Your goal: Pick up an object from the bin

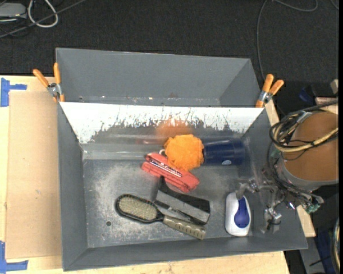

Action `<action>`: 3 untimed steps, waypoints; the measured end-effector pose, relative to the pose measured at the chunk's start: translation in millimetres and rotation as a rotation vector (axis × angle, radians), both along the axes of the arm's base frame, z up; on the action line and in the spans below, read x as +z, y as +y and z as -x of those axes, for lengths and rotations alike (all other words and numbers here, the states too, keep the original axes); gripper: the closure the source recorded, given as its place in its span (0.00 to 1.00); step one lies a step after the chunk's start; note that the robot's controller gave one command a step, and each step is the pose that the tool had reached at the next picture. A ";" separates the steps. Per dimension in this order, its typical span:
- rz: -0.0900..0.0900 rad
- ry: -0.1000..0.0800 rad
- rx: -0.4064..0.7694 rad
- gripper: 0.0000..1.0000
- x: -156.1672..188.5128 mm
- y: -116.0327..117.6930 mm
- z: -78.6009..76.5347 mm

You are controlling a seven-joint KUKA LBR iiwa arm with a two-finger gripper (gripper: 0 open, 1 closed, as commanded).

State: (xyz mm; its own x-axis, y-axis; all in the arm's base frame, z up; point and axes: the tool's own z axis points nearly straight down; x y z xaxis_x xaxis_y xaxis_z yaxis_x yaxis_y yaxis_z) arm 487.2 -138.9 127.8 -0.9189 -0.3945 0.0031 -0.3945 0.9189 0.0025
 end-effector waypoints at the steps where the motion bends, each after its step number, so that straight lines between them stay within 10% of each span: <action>1: -0.001 0.008 0.023 0.00 -7.7 4.6 3.4; 2: -0.003 0.002 0.323 0.00 -46.5 10.9 -8.9; 3: -0.004 0.004 0.203 1.00 -58.0 18.0 -18.2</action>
Offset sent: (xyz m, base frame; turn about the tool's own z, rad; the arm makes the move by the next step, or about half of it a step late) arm 0.0117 0.0109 -0.0578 -0.3522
